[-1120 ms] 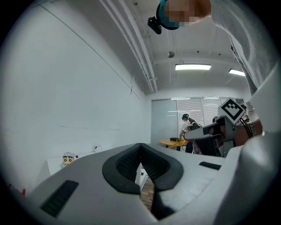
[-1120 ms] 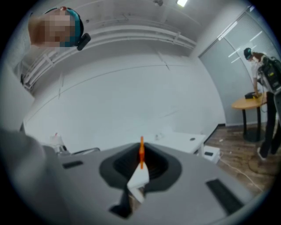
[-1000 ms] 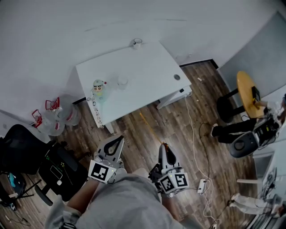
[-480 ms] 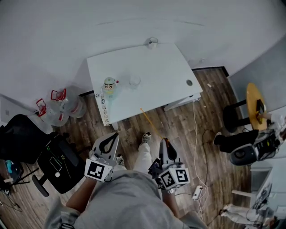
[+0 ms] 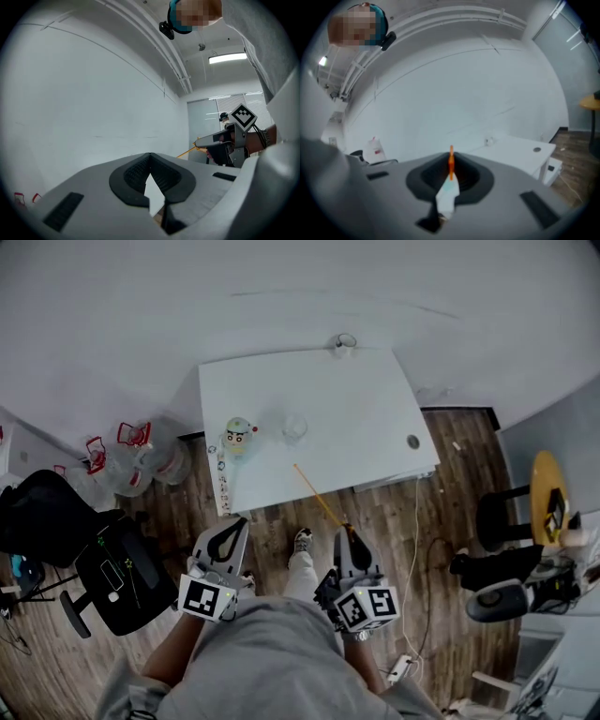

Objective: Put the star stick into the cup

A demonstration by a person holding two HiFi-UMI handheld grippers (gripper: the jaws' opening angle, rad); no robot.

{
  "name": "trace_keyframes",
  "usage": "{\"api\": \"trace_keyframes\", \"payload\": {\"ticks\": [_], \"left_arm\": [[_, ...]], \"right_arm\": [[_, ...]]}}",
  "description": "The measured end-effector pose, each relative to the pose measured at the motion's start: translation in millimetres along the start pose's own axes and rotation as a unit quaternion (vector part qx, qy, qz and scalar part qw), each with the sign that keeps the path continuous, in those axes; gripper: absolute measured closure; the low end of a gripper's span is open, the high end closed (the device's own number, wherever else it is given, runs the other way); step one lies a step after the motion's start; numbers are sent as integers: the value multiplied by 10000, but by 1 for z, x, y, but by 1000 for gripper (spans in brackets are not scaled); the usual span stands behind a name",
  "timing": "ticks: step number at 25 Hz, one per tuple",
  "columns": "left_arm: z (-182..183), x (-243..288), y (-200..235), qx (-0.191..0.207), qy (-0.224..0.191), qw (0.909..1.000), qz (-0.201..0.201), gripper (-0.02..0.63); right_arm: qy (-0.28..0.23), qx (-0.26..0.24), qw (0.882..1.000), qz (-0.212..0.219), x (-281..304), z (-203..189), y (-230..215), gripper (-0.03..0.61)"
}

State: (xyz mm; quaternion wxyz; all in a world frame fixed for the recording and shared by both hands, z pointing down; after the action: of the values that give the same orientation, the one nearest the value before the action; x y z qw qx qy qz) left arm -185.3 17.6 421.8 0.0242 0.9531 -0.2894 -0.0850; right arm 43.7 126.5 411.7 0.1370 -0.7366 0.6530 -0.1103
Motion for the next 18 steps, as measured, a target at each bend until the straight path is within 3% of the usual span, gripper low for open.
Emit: {"api": "trace_keyframes", "payload": {"ticks": [11, 18], "left_arm": [[-4, 72, -8, 199, 8, 9982, 574, 584], [-3, 118, -12, 349, -11, 9931, 1119, 584]], "right_arm": [[172, 146, 9986, 476, 75, 20, -67, 532], [500, 53, 9937, 1002, 127, 32, -103, 532]]}}
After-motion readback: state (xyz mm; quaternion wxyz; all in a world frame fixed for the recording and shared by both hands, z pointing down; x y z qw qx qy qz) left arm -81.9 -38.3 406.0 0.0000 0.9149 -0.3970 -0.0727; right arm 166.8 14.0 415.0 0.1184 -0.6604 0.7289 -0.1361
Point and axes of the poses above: the fingertips, and each gripper's own axes: x forward along the fingers, y to its left, z out of its top, the point moved 7 cm from there along -x, backward along the fingers, and after that the axes turned 12 degrees about -y, right-handed, at the moved point
